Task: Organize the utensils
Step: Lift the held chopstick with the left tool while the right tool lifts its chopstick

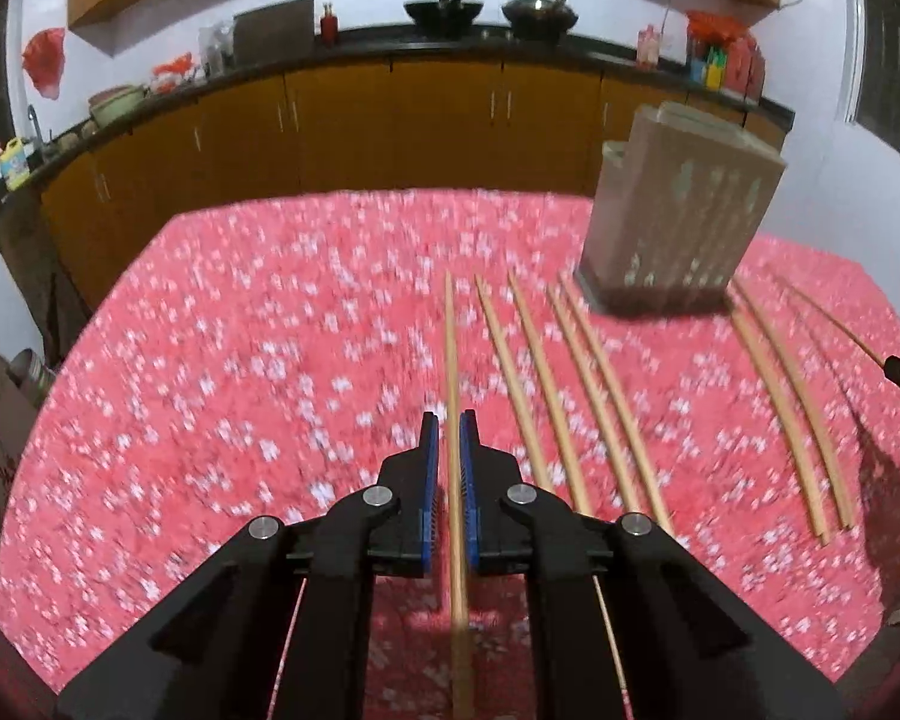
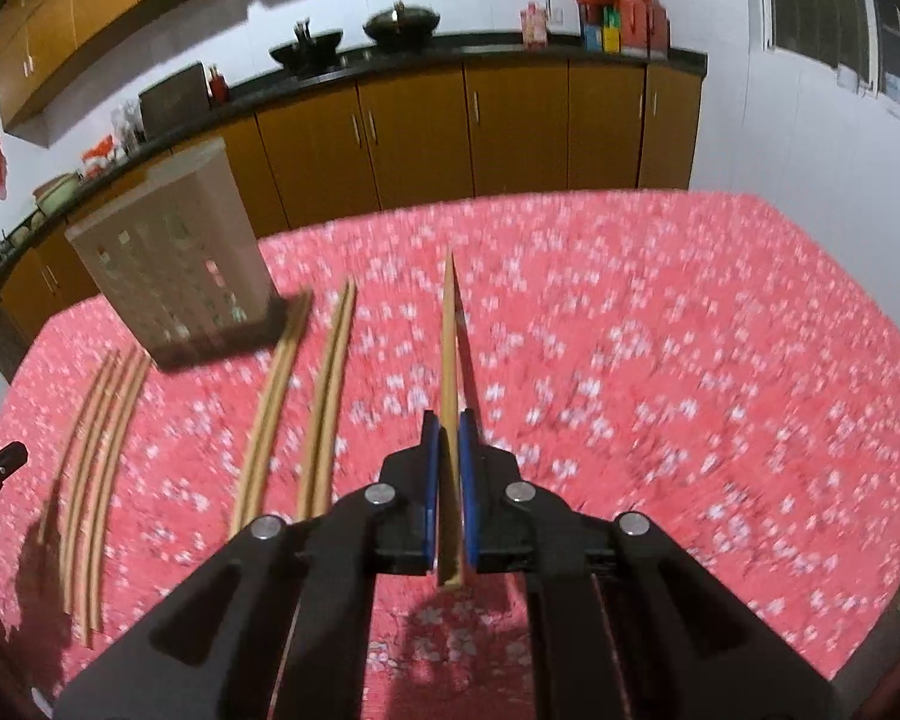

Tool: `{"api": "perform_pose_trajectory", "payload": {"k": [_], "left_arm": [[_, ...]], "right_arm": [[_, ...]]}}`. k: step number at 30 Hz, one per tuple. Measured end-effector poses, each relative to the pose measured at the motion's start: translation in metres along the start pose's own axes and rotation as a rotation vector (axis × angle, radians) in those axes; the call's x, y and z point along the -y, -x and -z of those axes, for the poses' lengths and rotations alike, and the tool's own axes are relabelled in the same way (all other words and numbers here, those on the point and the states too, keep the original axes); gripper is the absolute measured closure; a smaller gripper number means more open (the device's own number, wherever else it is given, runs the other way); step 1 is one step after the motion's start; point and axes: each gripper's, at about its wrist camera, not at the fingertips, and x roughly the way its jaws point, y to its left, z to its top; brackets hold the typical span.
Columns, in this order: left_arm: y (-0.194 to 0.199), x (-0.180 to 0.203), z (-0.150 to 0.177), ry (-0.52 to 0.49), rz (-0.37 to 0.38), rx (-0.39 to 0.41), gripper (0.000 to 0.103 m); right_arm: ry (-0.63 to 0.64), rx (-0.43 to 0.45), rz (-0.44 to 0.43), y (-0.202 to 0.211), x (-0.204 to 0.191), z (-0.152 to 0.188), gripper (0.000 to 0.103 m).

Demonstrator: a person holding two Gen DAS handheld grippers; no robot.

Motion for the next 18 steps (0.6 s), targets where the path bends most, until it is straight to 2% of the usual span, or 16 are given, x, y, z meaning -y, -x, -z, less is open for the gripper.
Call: {"api": "perform_pose_trajectory", "payload": {"k": [12,15,18], "left_arm": [[0.042,-0.011,-0.038,0.054,0.009,0.163,0.095],[0.042,-0.012,-0.039,0.049,0.008,0.158,0.095],[0.028,-0.008,-0.023,0.031,0.017,0.098,0.095]], "right_arm": [[0.003,0.184,-0.016,0.05,-0.001,-0.036,0.095],[0.005,0.189,-0.016,0.05,-0.002,-0.038,0.095],[0.009,0.162,-0.018,0.043,-0.003,-0.031,0.095]]}}
